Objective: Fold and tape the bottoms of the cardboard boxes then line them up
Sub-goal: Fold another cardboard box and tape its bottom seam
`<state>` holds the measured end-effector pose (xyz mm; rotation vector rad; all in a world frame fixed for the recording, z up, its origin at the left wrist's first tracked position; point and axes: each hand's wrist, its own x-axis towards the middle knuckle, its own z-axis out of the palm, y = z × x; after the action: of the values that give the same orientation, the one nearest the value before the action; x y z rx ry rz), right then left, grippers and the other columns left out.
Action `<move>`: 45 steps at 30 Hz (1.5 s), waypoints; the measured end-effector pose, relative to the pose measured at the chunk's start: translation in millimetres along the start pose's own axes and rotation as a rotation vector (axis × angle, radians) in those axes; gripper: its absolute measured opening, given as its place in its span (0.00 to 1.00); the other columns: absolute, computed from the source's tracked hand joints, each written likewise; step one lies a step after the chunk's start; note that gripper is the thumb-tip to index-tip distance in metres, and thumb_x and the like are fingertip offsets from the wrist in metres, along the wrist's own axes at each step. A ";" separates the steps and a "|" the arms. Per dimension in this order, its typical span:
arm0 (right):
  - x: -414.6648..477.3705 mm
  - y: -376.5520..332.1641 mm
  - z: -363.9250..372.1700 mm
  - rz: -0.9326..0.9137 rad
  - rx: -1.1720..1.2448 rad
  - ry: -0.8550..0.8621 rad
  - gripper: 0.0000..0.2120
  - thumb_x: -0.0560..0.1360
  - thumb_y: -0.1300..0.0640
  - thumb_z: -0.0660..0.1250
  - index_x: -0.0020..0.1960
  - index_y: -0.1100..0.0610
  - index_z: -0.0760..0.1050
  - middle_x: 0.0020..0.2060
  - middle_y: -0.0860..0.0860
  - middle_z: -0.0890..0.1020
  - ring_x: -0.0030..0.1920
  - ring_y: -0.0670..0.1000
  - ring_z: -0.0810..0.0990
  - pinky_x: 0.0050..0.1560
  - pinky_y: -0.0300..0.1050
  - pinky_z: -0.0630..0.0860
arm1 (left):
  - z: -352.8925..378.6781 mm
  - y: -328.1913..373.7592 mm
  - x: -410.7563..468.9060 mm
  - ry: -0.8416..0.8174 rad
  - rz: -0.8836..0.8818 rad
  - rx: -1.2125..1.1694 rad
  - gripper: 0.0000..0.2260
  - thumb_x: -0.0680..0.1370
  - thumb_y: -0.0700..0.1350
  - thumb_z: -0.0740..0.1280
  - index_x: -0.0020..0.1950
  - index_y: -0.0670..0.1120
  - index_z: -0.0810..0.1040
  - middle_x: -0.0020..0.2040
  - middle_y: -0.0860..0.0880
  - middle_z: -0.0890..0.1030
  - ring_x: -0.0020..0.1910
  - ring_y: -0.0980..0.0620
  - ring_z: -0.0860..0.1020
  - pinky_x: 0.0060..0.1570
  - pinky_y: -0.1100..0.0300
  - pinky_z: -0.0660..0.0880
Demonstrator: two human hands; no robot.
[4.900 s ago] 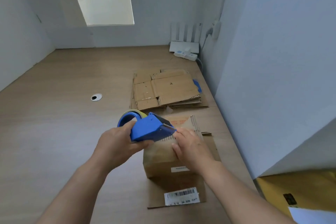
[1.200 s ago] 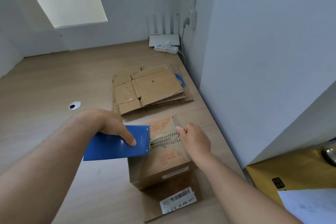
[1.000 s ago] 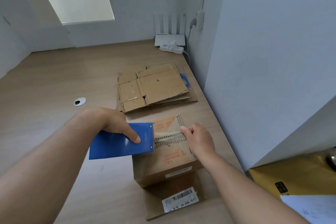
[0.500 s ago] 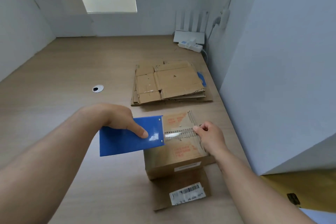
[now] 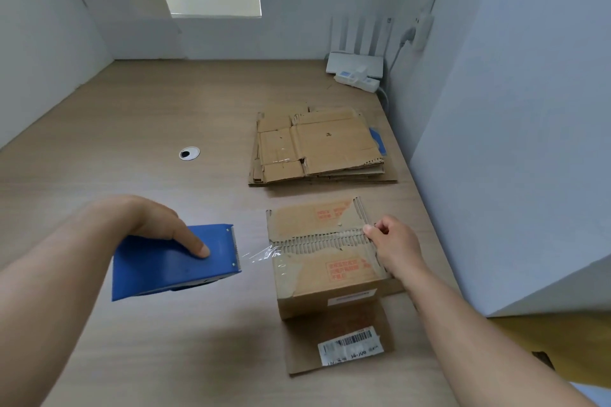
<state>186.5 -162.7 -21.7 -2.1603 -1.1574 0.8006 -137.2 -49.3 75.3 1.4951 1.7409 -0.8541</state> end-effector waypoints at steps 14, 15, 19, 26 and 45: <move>0.8 1.0 1.1 -0.008 -0.038 0.002 0.12 0.79 0.52 0.61 0.44 0.60 0.73 0.38 0.51 0.79 0.35 0.45 0.76 0.29 0.36 0.65 | 93.6 55.0 49.6 0.614 0.035 0.269 0.15 0.78 0.56 0.59 0.57 0.47 0.75 0.47 0.50 0.78 0.45 0.50 0.76 0.39 0.60 0.68; 0.8 1.1 0.9 -0.010 -0.038 0.005 0.12 0.79 0.52 0.61 0.44 0.60 0.73 0.38 0.51 0.79 0.35 0.46 0.76 0.29 0.37 0.65 | 100.9 48.6 52.6 0.647 0.037 0.218 0.16 0.78 0.55 0.59 0.57 0.46 0.74 0.46 0.50 0.78 0.44 0.50 0.77 0.38 0.60 0.68; 0.9 2.3 0.7 -0.019 -0.033 0.005 0.12 0.79 0.52 0.61 0.42 0.58 0.71 0.38 0.52 0.78 0.35 0.47 0.75 0.30 0.39 0.65 | 134.9 25.7 63.5 0.765 0.057 0.057 0.16 0.79 0.54 0.58 0.59 0.43 0.68 0.51 0.48 0.80 0.46 0.46 0.79 0.39 0.58 0.67; 2.0 3.6 1.9 -0.031 -0.036 0.002 0.12 0.79 0.51 0.62 0.40 0.57 0.72 0.38 0.54 0.80 0.39 0.53 0.78 0.32 0.42 0.67 | 151.5 12.7 72.3 0.840 0.063 0.088 0.21 0.79 0.59 0.59 0.62 0.44 0.67 0.56 0.49 0.80 0.53 0.47 0.79 0.45 0.56 0.70; 1.2 3.7 -0.2 -0.045 -0.021 -0.008 0.13 0.79 0.51 0.62 0.40 0.57 0.70 0.38 0.53 0.79 0.37 0.50 0.76 0.30 0.41 0.66 | 145.1 70.7 31.7 0.012 0.250 -1.694 0.13 0.77 0.49 0.66 0.53 0.39 0.79 0.48 0.44 0.82 0.47 0.47 0.80 0.46 0.55 0.77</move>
<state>189.2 -163.5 -24.5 -2.1414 -1.2191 0.7814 -59.4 -143.4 -34.8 0.4435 1.3936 0.7286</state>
